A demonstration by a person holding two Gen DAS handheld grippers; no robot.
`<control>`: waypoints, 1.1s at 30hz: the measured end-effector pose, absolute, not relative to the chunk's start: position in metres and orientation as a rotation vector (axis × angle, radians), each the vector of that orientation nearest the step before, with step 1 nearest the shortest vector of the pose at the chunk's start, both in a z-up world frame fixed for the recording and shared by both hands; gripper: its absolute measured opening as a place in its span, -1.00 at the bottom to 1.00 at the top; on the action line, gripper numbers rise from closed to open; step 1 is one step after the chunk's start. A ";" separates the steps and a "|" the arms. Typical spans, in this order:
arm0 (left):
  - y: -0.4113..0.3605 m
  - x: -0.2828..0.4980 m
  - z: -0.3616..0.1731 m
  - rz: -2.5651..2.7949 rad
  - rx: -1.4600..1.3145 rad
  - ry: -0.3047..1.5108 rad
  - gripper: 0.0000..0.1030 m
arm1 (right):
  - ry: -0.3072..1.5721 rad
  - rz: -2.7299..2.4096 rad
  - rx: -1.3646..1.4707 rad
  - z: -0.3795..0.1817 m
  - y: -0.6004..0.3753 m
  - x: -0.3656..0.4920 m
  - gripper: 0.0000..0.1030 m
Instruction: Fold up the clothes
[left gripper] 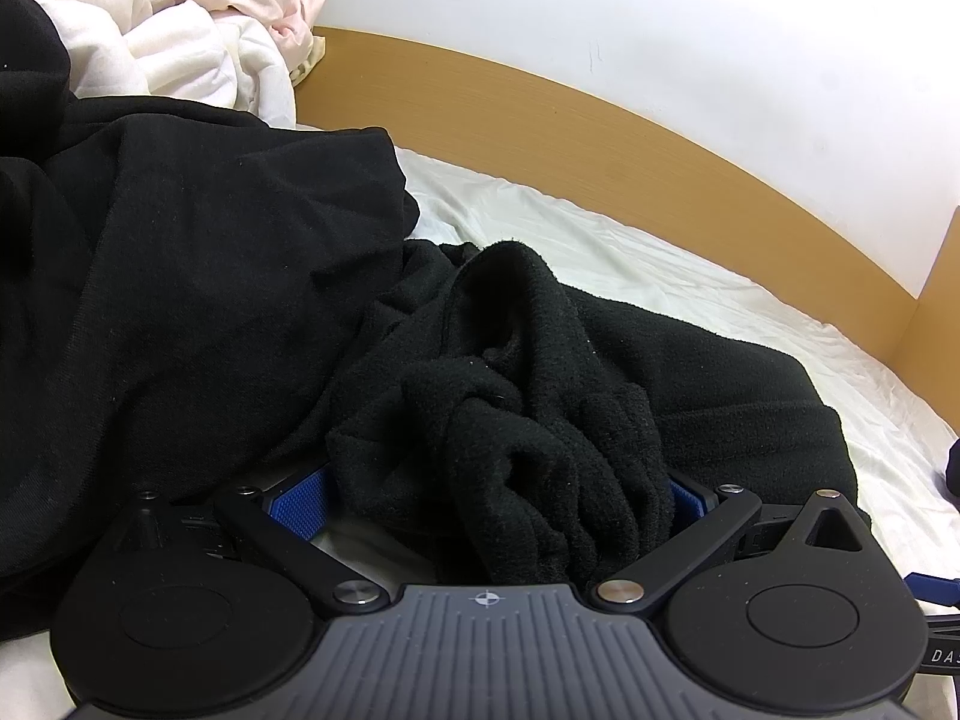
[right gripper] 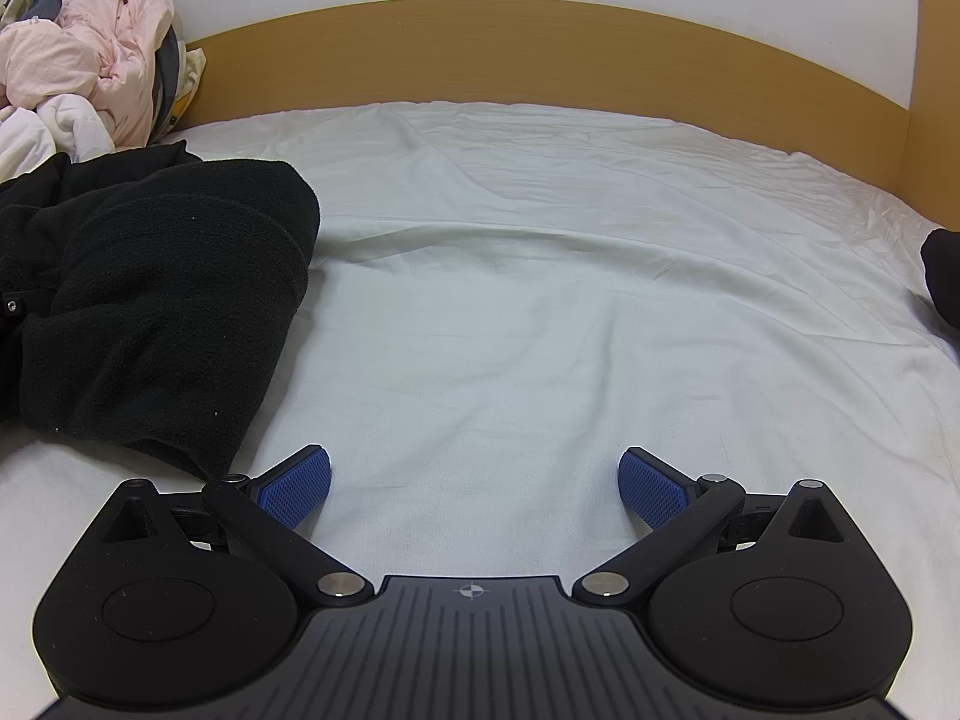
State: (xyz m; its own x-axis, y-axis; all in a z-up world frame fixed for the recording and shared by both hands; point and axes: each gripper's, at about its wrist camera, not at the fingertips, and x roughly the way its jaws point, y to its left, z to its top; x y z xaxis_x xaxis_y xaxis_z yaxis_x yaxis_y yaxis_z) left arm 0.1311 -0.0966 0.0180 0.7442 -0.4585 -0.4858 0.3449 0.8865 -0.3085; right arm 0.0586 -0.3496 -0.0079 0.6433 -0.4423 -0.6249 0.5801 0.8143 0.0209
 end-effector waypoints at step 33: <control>-0.113 0.127 0.024 -0.458 -0.223 0.595 0.99 | 0.647 -0.588 0.228 -0.008 -0.349 0.058 1.00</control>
